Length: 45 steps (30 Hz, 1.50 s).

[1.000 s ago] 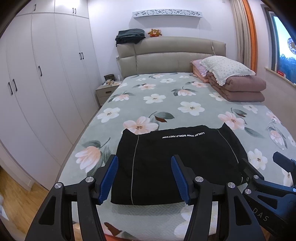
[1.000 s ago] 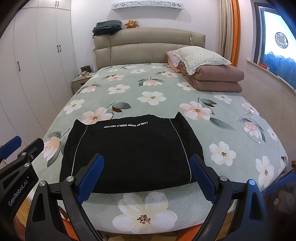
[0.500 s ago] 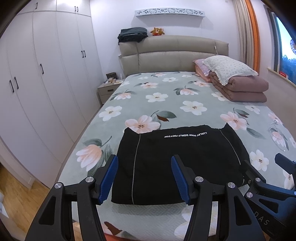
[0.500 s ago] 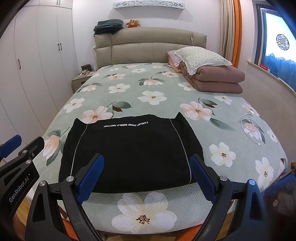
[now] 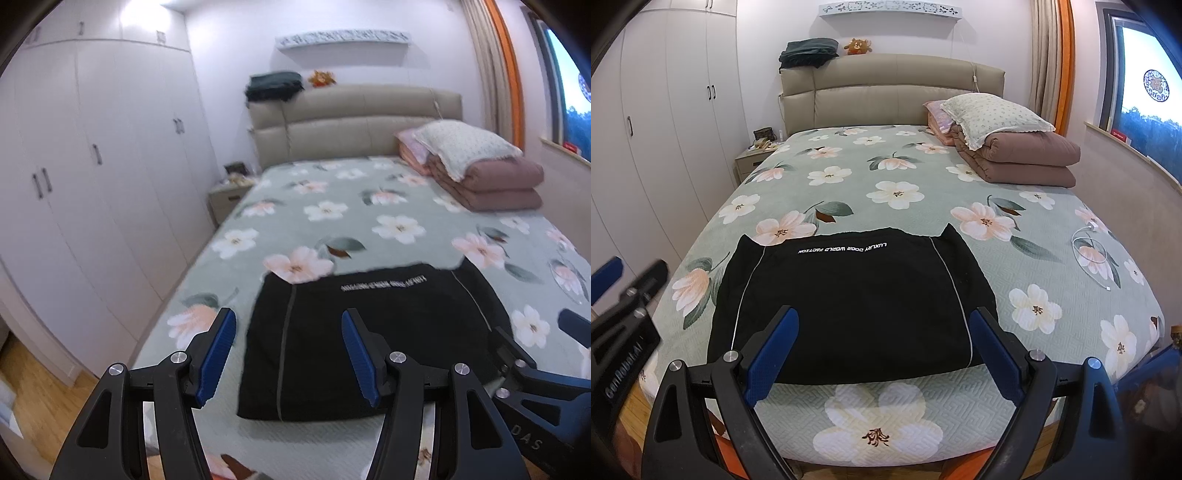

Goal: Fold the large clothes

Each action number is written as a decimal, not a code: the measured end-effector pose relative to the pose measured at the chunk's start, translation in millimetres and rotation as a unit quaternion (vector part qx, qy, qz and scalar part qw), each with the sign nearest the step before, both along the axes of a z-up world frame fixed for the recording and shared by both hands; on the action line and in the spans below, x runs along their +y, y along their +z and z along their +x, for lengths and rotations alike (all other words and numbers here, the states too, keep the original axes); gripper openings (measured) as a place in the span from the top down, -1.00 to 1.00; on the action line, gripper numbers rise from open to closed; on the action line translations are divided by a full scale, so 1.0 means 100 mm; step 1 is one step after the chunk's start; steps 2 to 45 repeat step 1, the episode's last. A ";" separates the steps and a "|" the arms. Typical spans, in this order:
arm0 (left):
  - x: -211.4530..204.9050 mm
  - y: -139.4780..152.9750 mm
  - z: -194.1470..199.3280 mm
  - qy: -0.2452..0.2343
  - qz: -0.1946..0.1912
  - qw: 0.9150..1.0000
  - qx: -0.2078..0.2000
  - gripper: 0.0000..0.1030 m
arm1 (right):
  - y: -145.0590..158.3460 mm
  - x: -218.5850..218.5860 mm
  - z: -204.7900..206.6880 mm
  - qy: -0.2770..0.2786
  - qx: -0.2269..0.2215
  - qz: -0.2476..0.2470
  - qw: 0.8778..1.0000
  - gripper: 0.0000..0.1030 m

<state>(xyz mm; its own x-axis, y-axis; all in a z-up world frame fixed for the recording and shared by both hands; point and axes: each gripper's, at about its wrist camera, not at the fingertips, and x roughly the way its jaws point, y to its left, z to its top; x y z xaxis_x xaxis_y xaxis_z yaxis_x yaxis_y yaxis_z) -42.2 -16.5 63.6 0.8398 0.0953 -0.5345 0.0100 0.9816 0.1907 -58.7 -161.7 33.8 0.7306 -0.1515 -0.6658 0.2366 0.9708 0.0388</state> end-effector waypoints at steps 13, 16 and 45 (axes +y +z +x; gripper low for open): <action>0.03 0.01 0.01 0.001 -0.003 1.000 0.001 -0.18 | 0.00 -0.02 0.00 0.001 0.000 0.000 1.000 -0.84; 0.03 0.01 0.01 0.001 -0.003 1.000 0.001 -0.18 | 0.00 -0.02 0.00 0.001 0.000 0.000 1.000 -0.84; 0.03 0.01 0.01 0.001 -0.003 1.000 0.001 -0.18 | 0.00 -0.02 0.00 0.001 0.000 0.000 1.000 -0.84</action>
